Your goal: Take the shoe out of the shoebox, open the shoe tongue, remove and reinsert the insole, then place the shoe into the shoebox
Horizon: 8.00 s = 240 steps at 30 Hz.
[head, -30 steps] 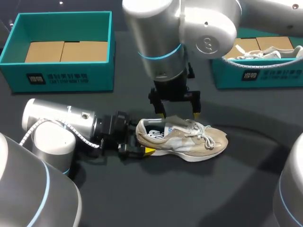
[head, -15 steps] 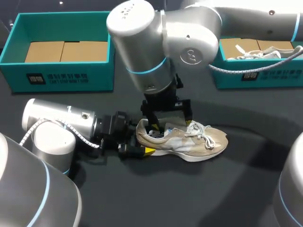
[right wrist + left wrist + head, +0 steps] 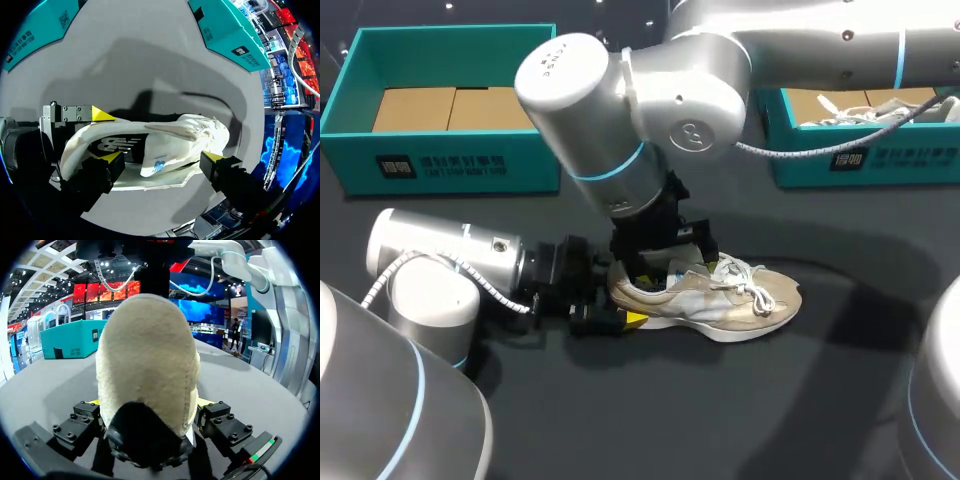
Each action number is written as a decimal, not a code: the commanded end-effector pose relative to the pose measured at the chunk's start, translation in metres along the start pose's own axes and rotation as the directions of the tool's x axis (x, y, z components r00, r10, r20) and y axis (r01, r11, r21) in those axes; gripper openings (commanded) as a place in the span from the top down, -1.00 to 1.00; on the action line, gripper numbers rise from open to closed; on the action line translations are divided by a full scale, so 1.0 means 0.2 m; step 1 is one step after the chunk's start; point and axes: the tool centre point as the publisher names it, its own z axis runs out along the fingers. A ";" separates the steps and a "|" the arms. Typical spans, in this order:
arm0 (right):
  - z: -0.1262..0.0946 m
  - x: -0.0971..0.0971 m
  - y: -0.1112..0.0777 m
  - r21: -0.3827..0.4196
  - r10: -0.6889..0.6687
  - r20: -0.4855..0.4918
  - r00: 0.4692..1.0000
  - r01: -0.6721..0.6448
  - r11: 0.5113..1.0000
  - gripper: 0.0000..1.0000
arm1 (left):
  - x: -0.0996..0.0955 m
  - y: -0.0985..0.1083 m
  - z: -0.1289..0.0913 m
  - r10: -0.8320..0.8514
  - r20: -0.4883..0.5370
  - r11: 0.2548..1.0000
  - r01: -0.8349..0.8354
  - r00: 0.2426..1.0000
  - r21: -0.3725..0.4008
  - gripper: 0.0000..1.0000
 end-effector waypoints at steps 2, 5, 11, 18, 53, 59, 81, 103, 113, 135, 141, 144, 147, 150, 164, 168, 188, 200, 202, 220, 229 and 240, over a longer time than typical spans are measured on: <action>0.01 0.02 -0.02 -0.034 0.251 0.112 0.961 -0.249 0.968 -1.00 | 0.00 0.00 0.00 0.000 0.000 1.000 0.000 1.000 -0.002 1.00; 0.03 0.00 -0.01 -0.049 0.261 0.120 0.958 -0.257 0.965 -1.00 | 0.00 0.00 0.00 0.000 0.000 1.000 0.000 1.000 -0.002 1.00; 0.07 -0.04 0.00 -0.066 0.270 0.123 0.955 -0.264 0.962 -1.00 | 0.00 0.00 0.00 0.000 0.000 1.000 0.000 1.000 -0.002 1.00; 0.08 -0.09 0.01 -0.071 0.277 0.116 0.954 -0.270 0.960 -1.00 | 0.00 0.00 0.00 0.000 0.000 1.000 0.000 1.000 -0.002 1.00; -0.04 -0.16 -0.05 -0.016 0.236 0.132 0.963 -0.236 0.972 -0.90 | 0.00 0.00 0.00 0.000 0.000 1.000 0.000 1.000 -0.002 1.00; -0.03 -0.18 -0.07 -0.006 0.237 0.132 0.962 -0.239 0.971 -0.26 | 0.00 0.00 0.00 0.000 0.000 1.000 0.000 1.000 -0.002 1.00; -0.03 -0.39 -0.01 0.066 -0.100 -0.122 0.987 0.109 0.992 1.00 | 0.00 0.00 0.00 0.000 0.000 1.000 0.000 1.000 -0.002 1.00; -0.03 -0.47 -0.04 0.096 -0.063 -0.149 0.987 0.078 0.992 1.00 | 0.00 0.00 0.00 0.000 0.000 1.000 0.000 1.000 -0.002 1.00; 0.09 -0.62 -0.03 0.098 -0.108 -0.203 0.973 0.129 0.987 1.00 | 0.00 0.00 0.00 0.000 0.000 1.000 0.000 1.000 -0.002 1.00; 0.38 -0.71 0.08 0.163 0.031 -0.128 0.991 -0.010 0.987 0.00 | 0.00 0.00 0.00 0.000 0.000 1.000 0.000 1.000 -0.002 1.00; 0.41 -0.75 0.09 0.188 0.063 -0.109 0.992 -0.041 0.981 0.00 | 0.00 0.00 0.00 0.000 0.000 1.000 0.000 1.000 -0.002 1.00; 0.35 -0.76 0.08 0.177 0.062 -0.095 0.994 -0.045 0.983 0.01 | 0.00 0.00 0.00 0.000 0.000 1.000 0.000 1.000 -0.002 1.00; 0.26 -0.78 0.07 0.163 0.059 -0.084 0.995 -0.045 0.986 0.04 | 0.00 0.00 0.00 0.000 0.000 1.000 0.000 1.000 -0.002 1.00; 0.14 -0.79 0.07 0.128 0.031 -0.078 0.996 -0.021 0.992 0.11 | 0.00 0.00 0.00 0.000 0.000 1.000 0.000 1.000 -0.002 1.00; -0.34 -0.68 0.06 -0.098 -0.257 -0.022 0.966 0.254 0.962 0.03 | 0.00 0.00 0.00 0.000 0.000 1.000 0.000 1.000 -0.002 1.00; -0.43 -0.60 0.07 -0.135 -0.363 -0.018 0.932 0.358 0.924 0.22 | 0.00 0.00 0.00 0.000 0.000 1.000 0.000 1.000 -0.002 1.00; -0.56 -0.34 0.02 -0.297 -0.825 -0.231 0.517 0.770 0.565 1.00 | 0.00 0.00 0.00 0.000 0.000 1.000 0.000 1.000 -0.002 1.00; -0.48 -0.06 -0.06 -0.293 -0.968 -0.135 0.212 0.925 0.244 1.00 | 0.00 0.00 0.00 0.000 0.000 1.000 0.000 1.000 -0.002 1.00; -0.48 -0.06 -0.06 -0.293 -0.968 -0.135 0.212 0.925 0.244 1.00 | 0.00 0.00 0.00 0.000 0.000 1.000 0.000 1.000 -0.002 1.00; -0.30 0.05 -0.03 -0.393 -0.975 -0.120 0.185 0.894 0.218 1.00 | 0.00 0.00 0.00 0.000 0.000 1.000 0.000 1.000 -0.002 1.00; -0.30 0.05 -0.03 -0.381 -0.974 -0.129 0.187 0.897 0.223 1.00 | 0.00 0.00 0.00 0.000 0.000 1.000 0.000 1.000 -0.002 1.00; -0.18 0.11 0.01 -0.374 -0.983 -0.107 0.148 0.910 0.178 1.00 | 0.00 0.00 0.00 0.000 0.000 1.000 0.000 1.000 -0.002 1.00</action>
